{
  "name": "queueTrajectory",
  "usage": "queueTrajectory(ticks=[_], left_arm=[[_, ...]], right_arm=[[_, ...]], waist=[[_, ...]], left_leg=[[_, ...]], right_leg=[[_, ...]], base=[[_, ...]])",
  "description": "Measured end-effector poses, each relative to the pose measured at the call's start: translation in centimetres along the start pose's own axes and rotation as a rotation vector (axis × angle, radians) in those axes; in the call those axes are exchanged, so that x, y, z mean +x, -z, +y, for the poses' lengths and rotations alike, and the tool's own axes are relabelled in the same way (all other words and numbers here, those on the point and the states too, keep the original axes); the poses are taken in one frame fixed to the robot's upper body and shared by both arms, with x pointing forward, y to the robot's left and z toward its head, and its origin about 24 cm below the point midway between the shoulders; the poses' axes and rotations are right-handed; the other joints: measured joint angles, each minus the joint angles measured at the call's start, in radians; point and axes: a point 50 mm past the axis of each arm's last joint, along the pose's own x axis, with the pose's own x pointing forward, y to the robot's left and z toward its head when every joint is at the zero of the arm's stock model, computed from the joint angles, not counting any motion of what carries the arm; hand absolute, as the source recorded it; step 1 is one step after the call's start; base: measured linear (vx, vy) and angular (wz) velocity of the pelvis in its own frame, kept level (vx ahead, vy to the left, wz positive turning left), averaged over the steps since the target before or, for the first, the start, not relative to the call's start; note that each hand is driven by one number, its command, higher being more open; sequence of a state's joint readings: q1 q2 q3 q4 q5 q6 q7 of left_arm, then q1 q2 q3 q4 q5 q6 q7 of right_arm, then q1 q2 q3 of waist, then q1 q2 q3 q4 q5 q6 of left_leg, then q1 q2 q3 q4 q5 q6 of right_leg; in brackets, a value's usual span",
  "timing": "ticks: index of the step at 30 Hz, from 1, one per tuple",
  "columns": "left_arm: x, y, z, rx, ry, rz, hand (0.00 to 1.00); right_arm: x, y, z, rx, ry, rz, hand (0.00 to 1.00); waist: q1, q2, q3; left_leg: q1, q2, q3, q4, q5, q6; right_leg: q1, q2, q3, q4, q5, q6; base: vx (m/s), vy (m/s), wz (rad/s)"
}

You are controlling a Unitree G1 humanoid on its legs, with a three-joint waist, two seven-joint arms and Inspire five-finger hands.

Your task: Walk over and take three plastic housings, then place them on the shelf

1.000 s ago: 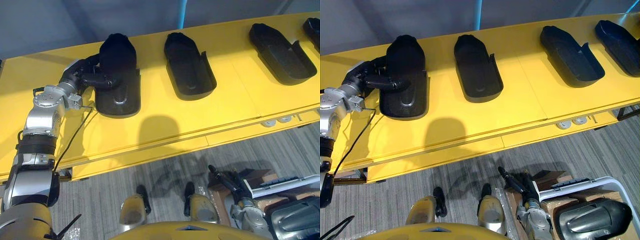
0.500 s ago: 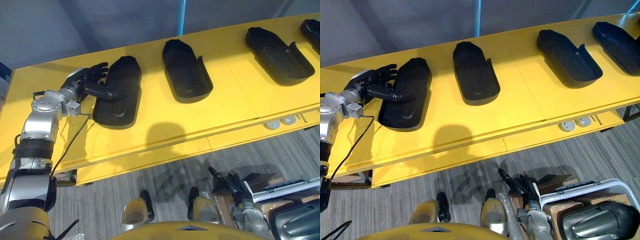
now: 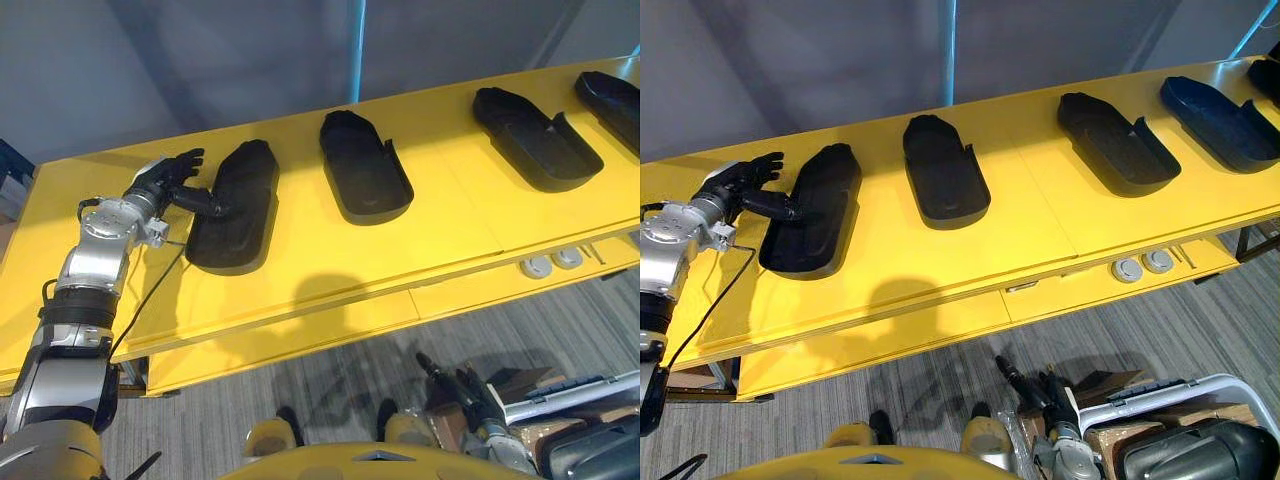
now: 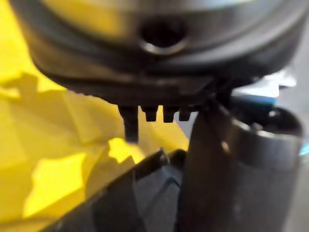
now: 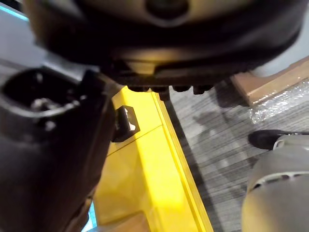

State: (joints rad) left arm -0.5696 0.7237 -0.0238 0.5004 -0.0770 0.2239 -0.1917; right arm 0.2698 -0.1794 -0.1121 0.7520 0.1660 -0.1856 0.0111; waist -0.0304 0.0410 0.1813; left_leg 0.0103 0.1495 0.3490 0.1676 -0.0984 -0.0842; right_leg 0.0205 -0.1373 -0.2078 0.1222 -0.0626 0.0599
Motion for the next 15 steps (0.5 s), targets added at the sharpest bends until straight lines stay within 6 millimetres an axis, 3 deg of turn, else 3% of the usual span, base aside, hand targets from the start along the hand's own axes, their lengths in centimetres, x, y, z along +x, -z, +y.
queueTrajectory(ticks=[4,7,12,15], left_arm=[[-0.2,-0.9,0.8,0.013,-0.174,-0.081,1.00],[-1.6,-2.3,1.0,-0.018,-0.305,-0.219,1.00],[-5.2,-5.1,0.9,-0.166,-0.467,-0.504,1.00],[-7.2,-4.8,0.9,-0.243,-0.530,-0.579,1.00]], right_arm=[[-0.7,1.3,0.9,0.025,-0.009,0.031,1.00],[-0.8,1.9,1.4,0.043,0.000,0.048,1.00],[-1.0,2.4,1.8,0.058,0.008,0.067,1.00],[-1.0,2.4,1.7,0.059,0.015,0.070,1.00]], waist=[[0.004,-0.020,-0.039],[0.005,-0.031,-0.057],[0.027,-0.031,-0.096],[0.029,-0.028,-0.119]], left_leg=[[0.000,-0.004,-0.002,-0.019,0.012,0.001],[0.026,-0.013,-0.003,-0.039,0.019,0.005],[0.047,-0.027,-0.006,-0.067,0.022,0.010],[0.053,-0.035,-0.017,-0.077,0.023,0.011]], right_leg=[[0.002,0.000,-0.008,-0.010,0.005,0.001],[0.037,-0.001,-0.010,-0.042,0.019,0.010],[0.069,-0.009,-0.022,-0.075,0.032,0.017],[0.084,-0.015,-0.039,-0.084,0.033,0.018]], base=[[-0.04,-0.001,0.04],[0.00,0.000,0.00],[0.00,0.014,0.05],[0.01,0.011,0.13]])
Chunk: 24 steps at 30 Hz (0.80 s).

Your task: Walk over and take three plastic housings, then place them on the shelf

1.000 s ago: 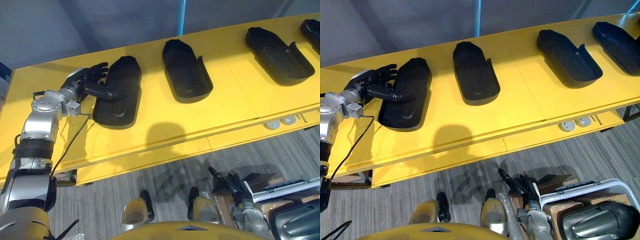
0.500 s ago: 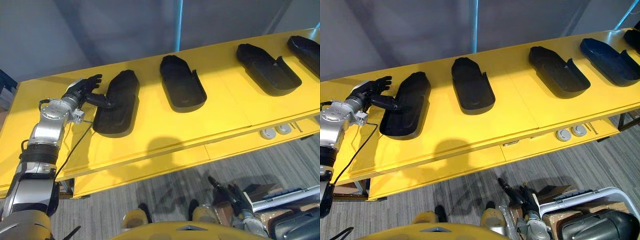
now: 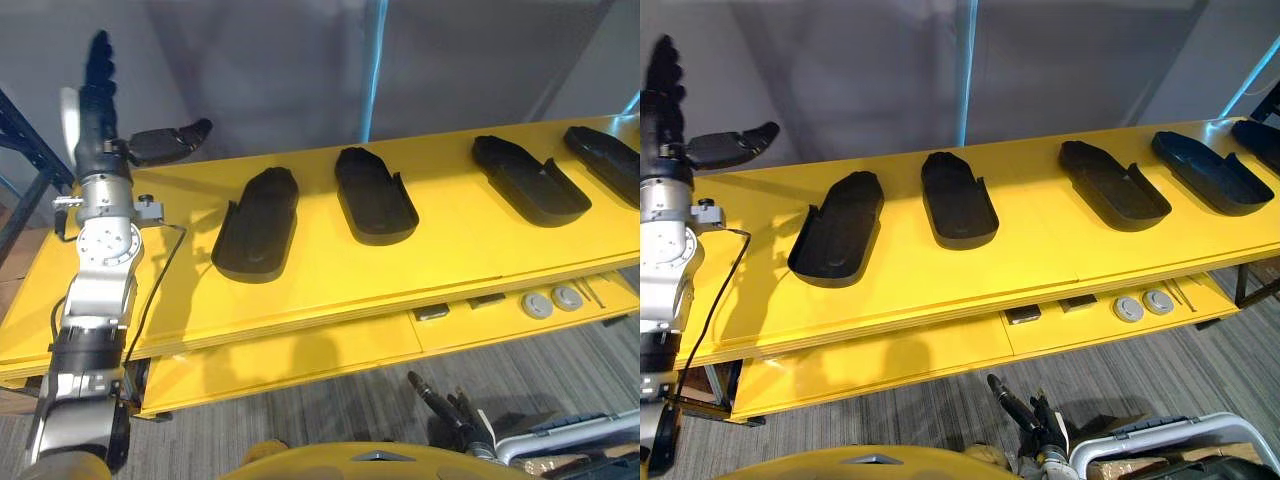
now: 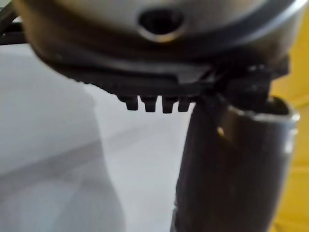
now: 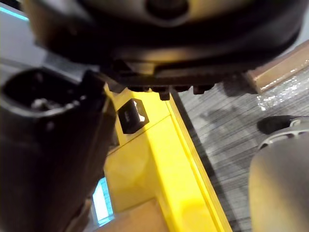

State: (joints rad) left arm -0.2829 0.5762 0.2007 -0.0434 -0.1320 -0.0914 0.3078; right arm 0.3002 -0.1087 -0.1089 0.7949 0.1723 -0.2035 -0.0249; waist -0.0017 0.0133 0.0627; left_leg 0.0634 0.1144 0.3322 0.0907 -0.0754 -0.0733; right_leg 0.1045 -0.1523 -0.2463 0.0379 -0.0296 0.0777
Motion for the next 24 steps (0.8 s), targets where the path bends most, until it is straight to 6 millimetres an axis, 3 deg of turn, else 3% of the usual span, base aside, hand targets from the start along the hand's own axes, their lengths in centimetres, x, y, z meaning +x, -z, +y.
queueTrajectory(ticks=[4,7,15,18,24], left_arm=[[-3.2,0.2,1.3,-0.145,-0.046,0.015,1.00],[-6.1,-0.1,2.5,-0.159,-0.070,0.006,1.00],[-12.5,0.8,3.3,-0.290,0.014,0.123,1.00],[-14.4,1.5,3.2,-0.304,0.114,0.190,1.00],[-16.3,3.2,2.8,-0.445,0.283,0.279,1.00]], right_arm=[[-0.2,0.8,0.5,0.024,0.004,0.033,1.00],[-0.3,1.4,1.0,0.064,0.014,0.053,1.00],[-0.6,2.6,0.9,0.112,0.067,0.108,1.00],[-0.5,2.8,0.8,0.123,0.081,0.124,1.00],[0.1,2.5,0.7,0.123,0.080,0.141,1.00]], waist=[[0.026,-0.011,-0.034],[0.029,-0.020,-0.042],[0.058,-0.019,-0.048],[0.079,-0.019,-0.048],[0.092,-0.004,-0.046]], left_leg=[[0.017,-0.008,-0.012,-0.018,0.001,0.001],[0.017,-0.019,-0.032,-0.036,0.007,0.006],[0.023,-0.057,-0.096,-0.083,0.021,0.029],[0.031,-0.067,-0.106,-0.107,0.035,0.034],[0.029,-0.074,-0.130,-0.130,0.058,0.025]], right_leg=[[0.026,-0.003,-0.019,-0.017,0.002,0.003],[0.031,-0.010,-0.041,-0.018,0.003,0.003],[0.057,-0.038,-0.121,-0.018,0.007,0.010],[0.060,-0.039,-0.137,-0.018,0.007,0.010],[0.064,-0.040,-0.164,-0.023,0.006,0.010]], base=[[0.03,0.009,0.09],[0.02,0.011,0.21],[0.01,0.038,0.25],[0.01,0.025,0.13],[0.00,0.001,0.12]])
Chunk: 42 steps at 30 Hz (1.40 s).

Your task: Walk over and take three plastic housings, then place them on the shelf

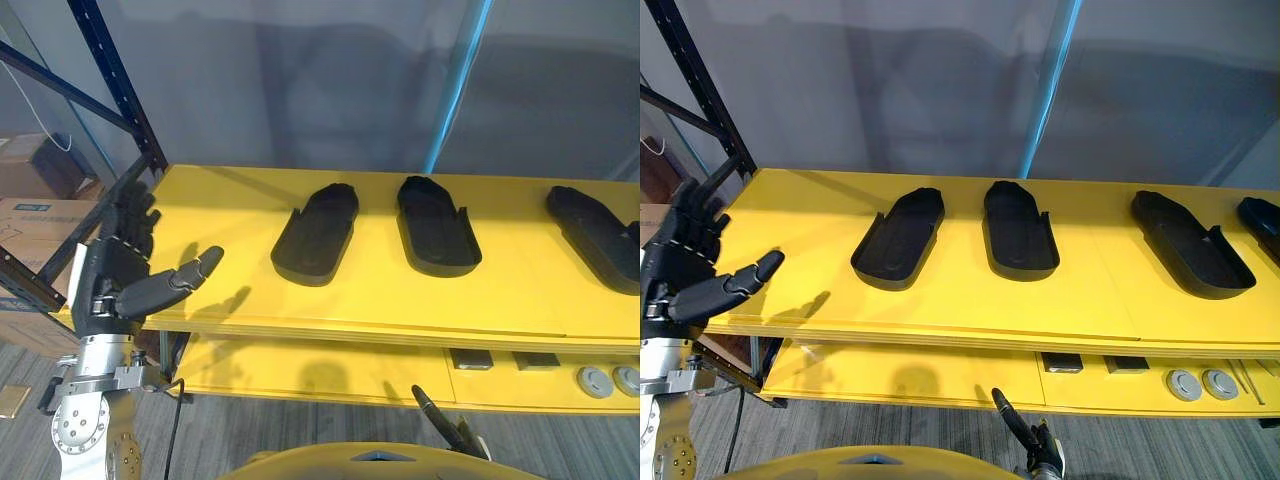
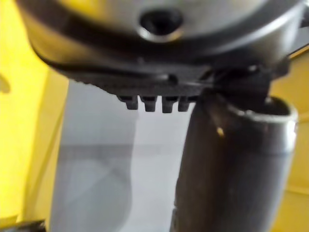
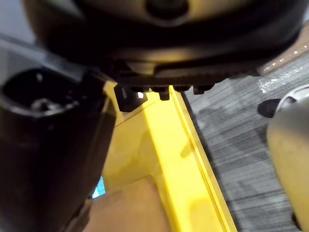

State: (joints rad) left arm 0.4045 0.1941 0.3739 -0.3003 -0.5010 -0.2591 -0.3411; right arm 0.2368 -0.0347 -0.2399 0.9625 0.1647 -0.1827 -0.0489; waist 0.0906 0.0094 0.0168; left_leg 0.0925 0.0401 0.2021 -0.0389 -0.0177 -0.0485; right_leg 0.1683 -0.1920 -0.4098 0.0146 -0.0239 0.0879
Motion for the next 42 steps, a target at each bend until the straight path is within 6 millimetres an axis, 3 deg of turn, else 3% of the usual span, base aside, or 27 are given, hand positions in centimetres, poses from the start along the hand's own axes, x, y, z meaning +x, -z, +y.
queueTrajectory(ticks=[7,12,18,34,42], left_arm=[[-1.1,4.1,-1.5,-0.266,0.224,0.213,1.00],[-2.6,6.1,-1.1,-0.368,0.254,0.333,1.00],[-3.3,6.6,-0.9,-0.371,0.318,0.398,1.00],[-2.2,5.9,-1.5,-0.449,0.424,0.310,1.00],[-1.7,6.0,-2.3,-0.458,0.500,0.318,1.00]], right_arm=[[0.7,-1.1,-0.6,0.001,-0.005,-0.001,1.00],[1.1,-2.3,-0.2,-0.002,-0.030,-0.019,1.00],[1.3,-2.7,-0.3,0.010,-0.026,-0.028,1.00],[1.4,-2.7,-0.5,0.021,-0.015,-0.018,1.00],[1.3,-2.3,-0.6,0.018,-0.009,-0.008,1.00]], waist=[[0.016,0.030,0.027],[0.016,0.025,0.036],[0.018,0.005,0.055],[0.013,0.012,0.074],[-0.015,0.004,0.078]], left_leg=[[0.003,-0.015,-0.039,-0.046,0.051,0.015],[0.003,-0.014,-0.045,-0.049,0.060,0.014],[0.003,-0.017,-0.046,-0.050,0.062,0.016],[0.011,-0.014,-0.016,-0.050,0.056,0.009],[0.034,-0.003,0.028,-0.050,0.044,0.001]], right_leg=[[0.000,-0.007,-0.038,0.001,-0.014,0.009],[0.000,-0.006,-0.048,0.001,-0.016,0.011],[-0.004,-0.008,-0.049,0.000,-0.016,0.012],[0.005,-0.002,-0.023,-0.029,-0.003,0.029],[0.005,0.006,0.013,-0.035,-0.001,0.028]], base=[[-0.02,-0.012,0.17],[0.00,-0.001,0.02],[-0.01,-0.001,0.00],[0.01,0.002,-0.04],[0.01,0.003,-0.16]])
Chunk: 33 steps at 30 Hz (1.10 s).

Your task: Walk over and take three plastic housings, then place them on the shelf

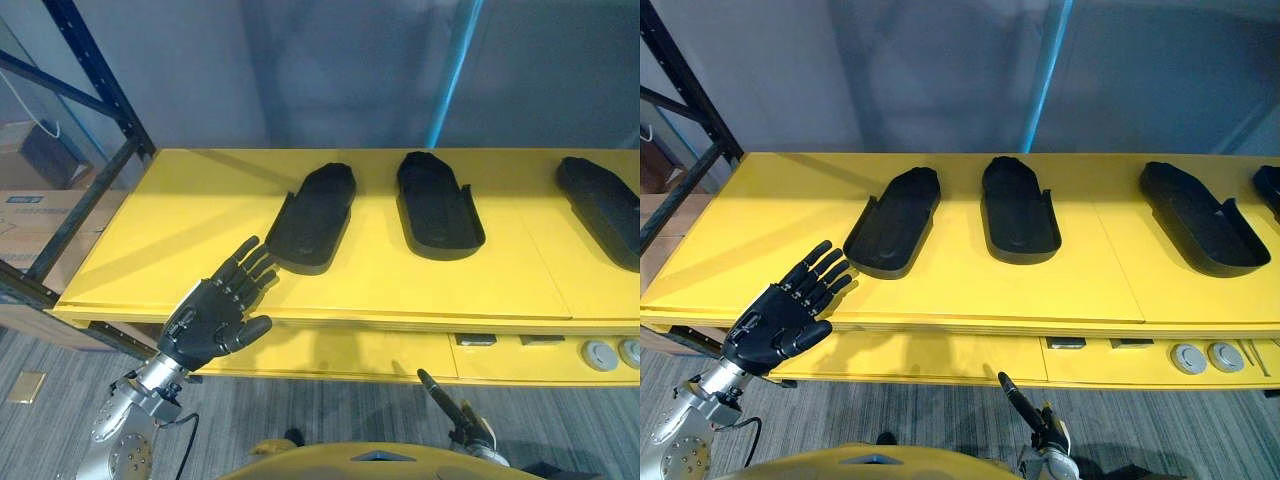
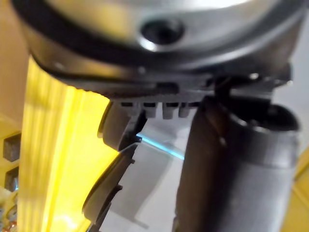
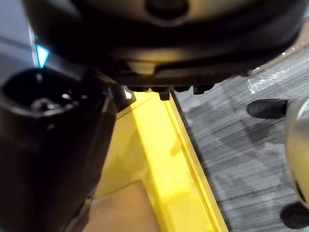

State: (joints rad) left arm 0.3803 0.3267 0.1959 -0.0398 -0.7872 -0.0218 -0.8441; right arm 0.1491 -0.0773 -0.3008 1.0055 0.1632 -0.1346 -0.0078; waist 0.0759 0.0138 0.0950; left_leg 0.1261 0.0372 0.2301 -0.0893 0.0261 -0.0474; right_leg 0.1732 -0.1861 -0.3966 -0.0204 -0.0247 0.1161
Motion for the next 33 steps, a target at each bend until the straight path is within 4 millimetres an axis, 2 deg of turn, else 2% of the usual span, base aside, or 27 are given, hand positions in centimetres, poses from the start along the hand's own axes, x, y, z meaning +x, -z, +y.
queueTrajectory(ticks=[8,17,26,33], left_arm=[[1.3,0.4,-0.4,-0.028,0.048,0.018,1.00],[2.6,1.0,-0.9,-0.074,0.076,0.062,1.00],[3.3,0.9,-0.9,-0.082,0.079,0.071,1.00],[3.6,1.8,-1.5,-0.107,0.100,0.111,1.00]], right_arm=[[-0.1,0.3,0.4,-0.022,-0.016,0.011,1.00],[-0.1,0.3,0.7,-0.031,-0.026,0.016,1.00],[-0.3,0.6,0.7,-0.081,-0.031,0.017,1.00],[-0.3,0.6,0.9,-0.094,-0.039,0.015,1.00]], waist=[[-0.003,-0.007,0.003],[-0.022,-0.007,0.003],[-0.027,-0.007,0.002],[-0.027,-0.009,-0.001]], left_leg=[[0.010,0.008,0.023,0.000,-0.007,-0.006],[0.021,0.009,0.038,0.000,-0.010,-0.009],[0.022,0.011,0.045,0.000,-0.010,-0.010],[0.022,0.011,0.045,0.000,-0.010,-0.010]], right_leg=[[-0.001,0.003,0.022,-0.005,0.001,0.000],[0.009,0.004,0.031,-0.014,0.005,0.001],[0.006,0.005,0.037,-0.015,0.007,0.001],[0.007,0.005,0.037,-0.015,0.007,0.001]], base=[[0.02,0.001,-0.09],[0.00,-0.001,-0.03],[0.00,0.000,-0.01],[0.00,0.000,0.00]])
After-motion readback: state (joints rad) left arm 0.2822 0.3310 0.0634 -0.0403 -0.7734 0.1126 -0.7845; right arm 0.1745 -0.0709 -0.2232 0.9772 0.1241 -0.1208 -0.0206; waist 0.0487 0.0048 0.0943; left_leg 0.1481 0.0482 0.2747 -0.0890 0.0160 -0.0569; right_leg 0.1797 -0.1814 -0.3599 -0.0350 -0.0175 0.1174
